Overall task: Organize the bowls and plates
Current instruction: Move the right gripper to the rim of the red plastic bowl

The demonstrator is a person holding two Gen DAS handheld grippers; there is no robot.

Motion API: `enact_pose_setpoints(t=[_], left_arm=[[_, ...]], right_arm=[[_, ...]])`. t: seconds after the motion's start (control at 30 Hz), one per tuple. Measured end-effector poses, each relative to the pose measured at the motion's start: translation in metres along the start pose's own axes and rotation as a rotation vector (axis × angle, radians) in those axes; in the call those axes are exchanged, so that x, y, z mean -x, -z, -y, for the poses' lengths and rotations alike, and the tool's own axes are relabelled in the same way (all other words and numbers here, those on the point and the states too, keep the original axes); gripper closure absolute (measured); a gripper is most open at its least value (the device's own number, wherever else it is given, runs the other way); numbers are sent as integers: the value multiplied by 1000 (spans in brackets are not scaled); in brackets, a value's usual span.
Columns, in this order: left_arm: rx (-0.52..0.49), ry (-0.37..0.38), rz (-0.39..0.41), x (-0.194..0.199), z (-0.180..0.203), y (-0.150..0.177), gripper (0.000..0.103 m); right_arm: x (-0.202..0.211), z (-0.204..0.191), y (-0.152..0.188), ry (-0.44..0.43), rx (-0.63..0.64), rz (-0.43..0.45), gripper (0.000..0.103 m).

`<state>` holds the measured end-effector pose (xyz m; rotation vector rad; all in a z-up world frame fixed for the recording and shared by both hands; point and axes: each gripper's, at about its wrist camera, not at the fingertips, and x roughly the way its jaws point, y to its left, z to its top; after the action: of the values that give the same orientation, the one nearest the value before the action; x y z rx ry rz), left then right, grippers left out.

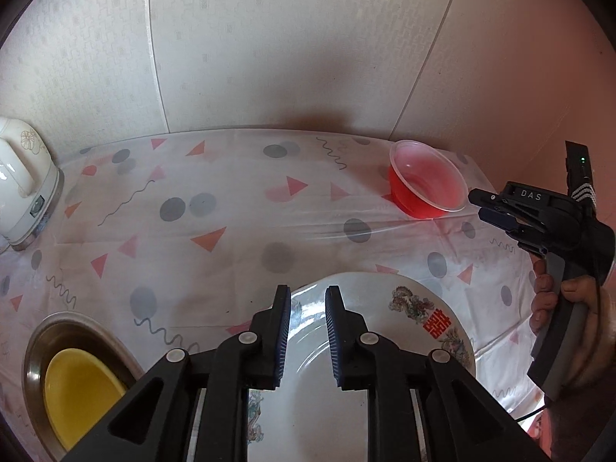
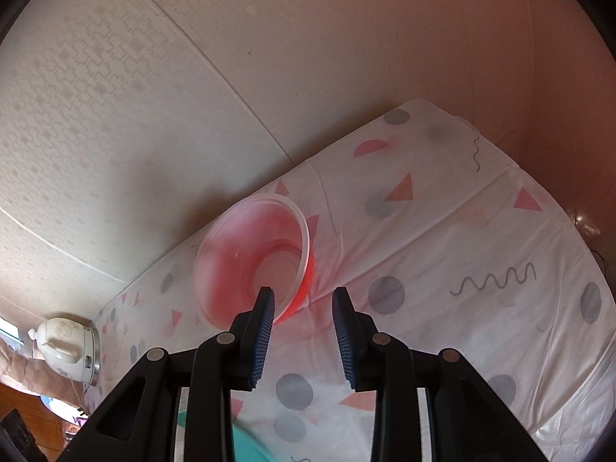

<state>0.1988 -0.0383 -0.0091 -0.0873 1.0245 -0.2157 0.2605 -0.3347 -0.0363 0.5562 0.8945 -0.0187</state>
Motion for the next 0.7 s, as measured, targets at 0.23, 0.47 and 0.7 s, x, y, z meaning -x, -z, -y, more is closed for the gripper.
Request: enact_pose_setpoints(t=[0.23,0.47,0.7], left_arm=[[35,39,-19,-15,0,-13,77],[75,47,-29,-23,-12,-23,77],[110,73,-9,-27,-23,-32,75]], right_arm=[[-29,-15,-10,33,85,-49,73],[-39,-49,3,-28,239,-113,84],[-42,-76,26,-142,341,-224,84]])
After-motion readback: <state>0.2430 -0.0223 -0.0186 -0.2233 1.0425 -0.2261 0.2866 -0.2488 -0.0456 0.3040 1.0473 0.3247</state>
